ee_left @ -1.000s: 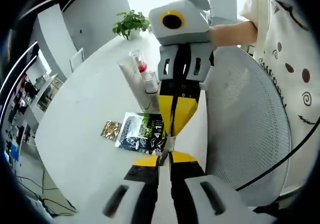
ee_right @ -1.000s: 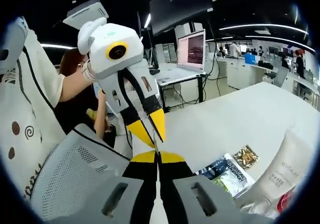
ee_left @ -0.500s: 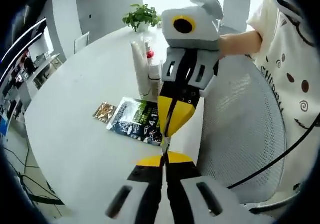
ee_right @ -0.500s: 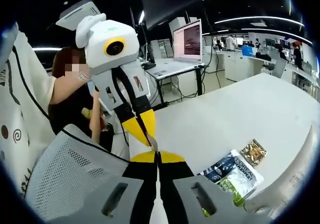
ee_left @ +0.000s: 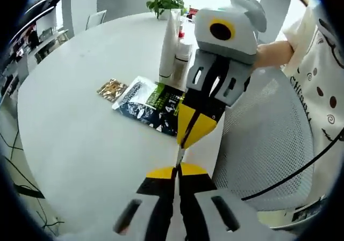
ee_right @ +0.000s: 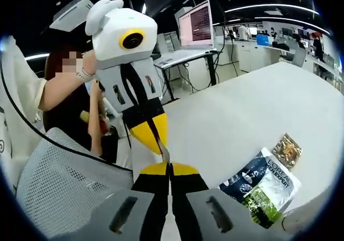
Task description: Arrange the skincare products in the storage area until every visible bottle or jar stands upright without overlapping.
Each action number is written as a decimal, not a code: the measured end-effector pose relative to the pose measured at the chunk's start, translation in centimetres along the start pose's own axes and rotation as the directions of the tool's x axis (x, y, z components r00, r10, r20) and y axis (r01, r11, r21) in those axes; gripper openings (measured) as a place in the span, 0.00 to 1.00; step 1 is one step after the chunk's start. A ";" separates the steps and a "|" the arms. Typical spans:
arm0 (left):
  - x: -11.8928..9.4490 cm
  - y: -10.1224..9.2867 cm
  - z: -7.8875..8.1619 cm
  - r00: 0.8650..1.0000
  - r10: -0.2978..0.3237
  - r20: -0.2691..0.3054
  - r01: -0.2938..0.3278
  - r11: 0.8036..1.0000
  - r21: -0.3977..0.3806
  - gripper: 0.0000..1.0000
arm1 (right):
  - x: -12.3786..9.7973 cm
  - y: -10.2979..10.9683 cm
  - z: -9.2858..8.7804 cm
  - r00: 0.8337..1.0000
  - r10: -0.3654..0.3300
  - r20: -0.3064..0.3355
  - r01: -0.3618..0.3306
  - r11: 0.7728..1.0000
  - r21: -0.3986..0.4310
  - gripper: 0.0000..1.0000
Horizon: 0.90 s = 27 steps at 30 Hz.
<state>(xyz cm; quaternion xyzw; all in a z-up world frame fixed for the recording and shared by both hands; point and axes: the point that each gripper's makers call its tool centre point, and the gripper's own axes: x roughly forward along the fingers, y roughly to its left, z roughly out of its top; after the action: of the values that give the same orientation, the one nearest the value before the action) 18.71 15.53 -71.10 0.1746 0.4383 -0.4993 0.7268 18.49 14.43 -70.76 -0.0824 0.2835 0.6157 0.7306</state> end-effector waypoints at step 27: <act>2.4 2.4 -0.5 1.000 0.004 -0.030 -0.005 0.999 -0.046 0.00 | 2.3 -3.5 -1.7 0.995 -0.087 -0.042 0.085 0.996 -0.027 0.01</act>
<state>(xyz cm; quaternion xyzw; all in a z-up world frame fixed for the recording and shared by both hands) 20.85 15.60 -73.78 0.1663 0.4600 -0.4847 0.7252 21.43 14.80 -74.16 -0.1168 0.2877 0.5852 0.7491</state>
